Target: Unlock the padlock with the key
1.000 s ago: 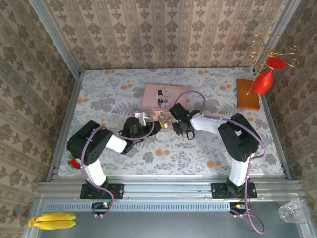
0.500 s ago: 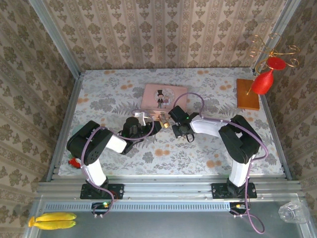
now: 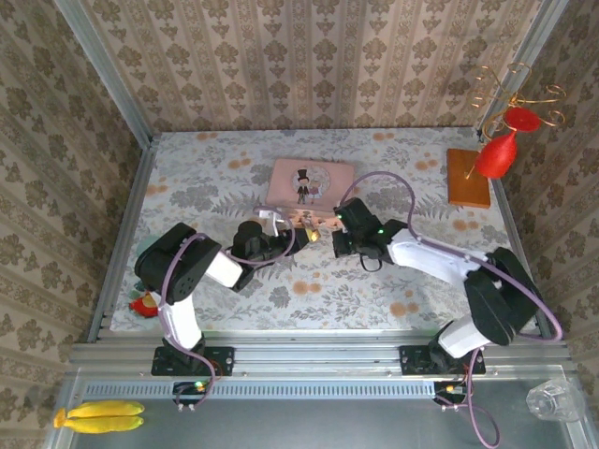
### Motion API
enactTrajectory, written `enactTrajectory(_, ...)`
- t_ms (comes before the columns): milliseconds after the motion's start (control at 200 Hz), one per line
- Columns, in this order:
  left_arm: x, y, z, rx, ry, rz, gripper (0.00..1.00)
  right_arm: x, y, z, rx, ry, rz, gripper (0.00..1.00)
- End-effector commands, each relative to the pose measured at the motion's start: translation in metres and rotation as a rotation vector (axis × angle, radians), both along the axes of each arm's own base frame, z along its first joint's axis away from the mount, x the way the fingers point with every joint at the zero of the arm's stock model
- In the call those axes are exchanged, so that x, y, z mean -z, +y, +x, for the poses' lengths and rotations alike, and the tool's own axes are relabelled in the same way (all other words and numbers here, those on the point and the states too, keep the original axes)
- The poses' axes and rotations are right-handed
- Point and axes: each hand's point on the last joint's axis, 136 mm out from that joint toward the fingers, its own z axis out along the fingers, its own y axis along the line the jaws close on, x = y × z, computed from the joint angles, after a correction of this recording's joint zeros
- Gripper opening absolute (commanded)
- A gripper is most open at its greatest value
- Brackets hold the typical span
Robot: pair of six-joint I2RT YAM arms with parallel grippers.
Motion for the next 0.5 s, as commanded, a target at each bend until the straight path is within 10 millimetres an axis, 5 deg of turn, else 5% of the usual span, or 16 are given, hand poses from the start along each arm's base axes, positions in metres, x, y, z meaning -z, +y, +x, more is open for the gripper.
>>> enactTrajectory(0, -0.035, -0.014, -0.01, 0.093, -0.202, -0.034, 0.36, -0.027, 0.011, -0.004, 0.017, -0.034, 0.143, 0.03)
enactTrajectory(245, -0.059, -0.015, -0.028, 0.147, -0.454, 0.02, 0.37, -0.082, 0.009, -0.015, 0.047, -0.131, 0.321, 0.02)
enactTrajectory(495, -0.074, -0.029, -0.06, 0.229, -0.702, 0.071, 0.36, -0.114, 0.008, -0.032, 0.023, -0.159, 0.427, 0.02)
